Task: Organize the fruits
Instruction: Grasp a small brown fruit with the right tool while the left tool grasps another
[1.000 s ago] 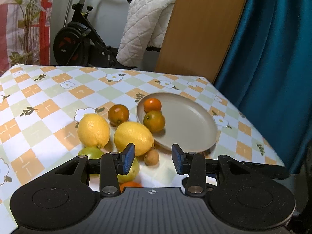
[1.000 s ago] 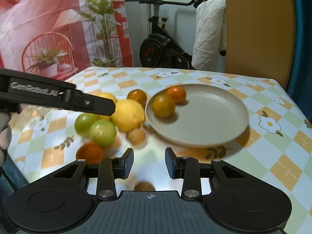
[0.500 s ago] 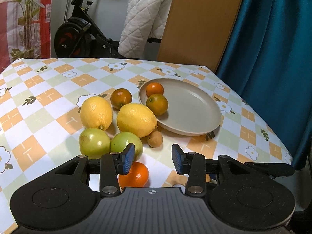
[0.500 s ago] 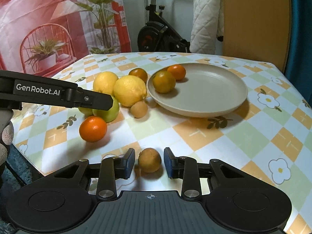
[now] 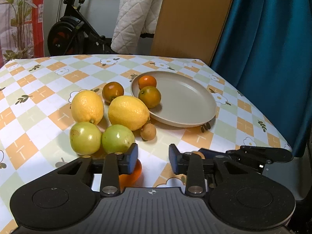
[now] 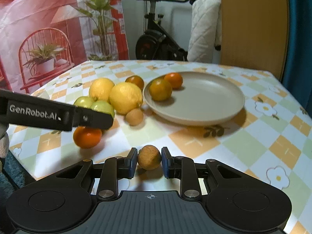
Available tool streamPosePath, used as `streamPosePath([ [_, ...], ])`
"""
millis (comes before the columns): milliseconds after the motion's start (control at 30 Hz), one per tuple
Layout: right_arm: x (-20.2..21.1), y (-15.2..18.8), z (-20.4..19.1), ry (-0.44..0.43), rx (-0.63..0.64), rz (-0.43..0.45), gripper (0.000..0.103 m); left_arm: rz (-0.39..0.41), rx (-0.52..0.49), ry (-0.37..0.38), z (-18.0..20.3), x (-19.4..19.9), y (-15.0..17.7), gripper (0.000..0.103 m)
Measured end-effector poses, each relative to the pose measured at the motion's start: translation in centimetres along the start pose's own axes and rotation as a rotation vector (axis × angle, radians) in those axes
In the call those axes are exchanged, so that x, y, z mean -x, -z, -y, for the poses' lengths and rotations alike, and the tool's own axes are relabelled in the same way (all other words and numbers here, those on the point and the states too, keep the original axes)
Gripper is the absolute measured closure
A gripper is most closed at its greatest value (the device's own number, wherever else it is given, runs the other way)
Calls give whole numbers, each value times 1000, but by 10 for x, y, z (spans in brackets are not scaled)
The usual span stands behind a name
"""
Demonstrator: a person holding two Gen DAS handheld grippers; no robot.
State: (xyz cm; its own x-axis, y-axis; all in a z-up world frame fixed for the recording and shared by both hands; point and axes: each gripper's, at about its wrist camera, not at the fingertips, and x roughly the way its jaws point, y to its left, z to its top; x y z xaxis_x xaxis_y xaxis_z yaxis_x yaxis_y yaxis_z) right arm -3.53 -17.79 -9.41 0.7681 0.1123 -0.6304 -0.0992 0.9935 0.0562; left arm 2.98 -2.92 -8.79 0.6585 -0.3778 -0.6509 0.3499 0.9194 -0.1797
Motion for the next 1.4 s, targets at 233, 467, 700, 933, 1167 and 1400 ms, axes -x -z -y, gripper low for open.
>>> streamPosePath([
  [233, -2, -2, 5, 17, 5, 61, 79, -10, 12, -22, -1, -6, -3, 70],
  [467, -5, -1, 15, 0, -21, 81, 79, -13, -36, -54, 8, -21, -14, 75],
  [700, -3, 0, 29, -23, -74, 109, 79, -34, -90, -93, 16, -38, -22, 79],
  [933, -3, 1, 39, -47, -118, 121, 79, -53, -105, -120, 18, -51, -26, 79],
  [1167, -5, 1, 41, -61, -132, 123, 79, -69, -117, -141, 21, -61, -25, 78],
  [1400, -6, 2, 41, -63, -137, 120, 79, -56, -126, -158, 22, -66, -29, 77],
])
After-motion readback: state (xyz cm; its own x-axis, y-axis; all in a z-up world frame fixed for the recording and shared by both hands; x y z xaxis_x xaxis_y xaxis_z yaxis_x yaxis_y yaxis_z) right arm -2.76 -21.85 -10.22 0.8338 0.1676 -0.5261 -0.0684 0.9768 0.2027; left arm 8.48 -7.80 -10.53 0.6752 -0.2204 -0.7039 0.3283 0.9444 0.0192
